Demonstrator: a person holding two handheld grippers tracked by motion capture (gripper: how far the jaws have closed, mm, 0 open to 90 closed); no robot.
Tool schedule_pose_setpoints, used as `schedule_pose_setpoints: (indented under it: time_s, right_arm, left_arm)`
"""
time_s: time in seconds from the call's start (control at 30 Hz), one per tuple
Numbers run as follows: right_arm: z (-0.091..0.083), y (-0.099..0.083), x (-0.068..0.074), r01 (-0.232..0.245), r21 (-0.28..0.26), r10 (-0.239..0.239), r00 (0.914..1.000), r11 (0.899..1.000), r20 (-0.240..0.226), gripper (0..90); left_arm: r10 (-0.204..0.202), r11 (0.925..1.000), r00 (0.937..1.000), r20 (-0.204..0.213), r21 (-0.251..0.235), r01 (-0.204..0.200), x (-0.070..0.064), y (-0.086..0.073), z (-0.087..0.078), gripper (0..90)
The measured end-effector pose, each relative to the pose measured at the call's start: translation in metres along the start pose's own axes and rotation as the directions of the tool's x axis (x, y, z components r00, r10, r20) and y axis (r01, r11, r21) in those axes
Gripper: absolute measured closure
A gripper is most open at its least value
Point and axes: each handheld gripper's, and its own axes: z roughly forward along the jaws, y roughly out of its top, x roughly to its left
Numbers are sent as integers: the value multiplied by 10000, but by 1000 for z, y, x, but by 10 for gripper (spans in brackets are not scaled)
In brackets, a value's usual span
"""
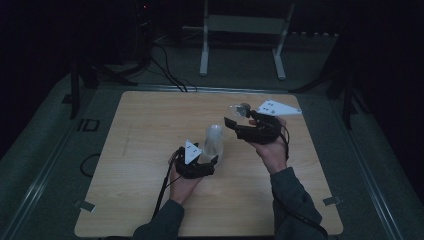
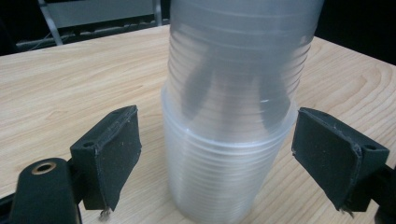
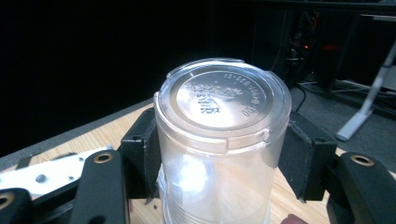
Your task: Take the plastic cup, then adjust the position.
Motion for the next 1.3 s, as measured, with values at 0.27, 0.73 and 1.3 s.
schedule_pose_setpoints:
  time_s: [0.27,0.73,1.3]
  right_arm:
    - [-15,-15,-7,-165,226,156,9990,9996,408,380]
    - [-39,-56,-22,-722,653,649,9920,9952,1081,381]
    - [-48,-89,-30,-1331,1078,1172,9829,9852,1423,381]
  left_arm:
    - [69,10000,10000,-9,45,-69,3,-3,-8,160]
    - [-32,9998,10000,67,172,30,9,-12,-20,164]
    - [79,10000,9988,477,30,-80,1,-14,-29,212]
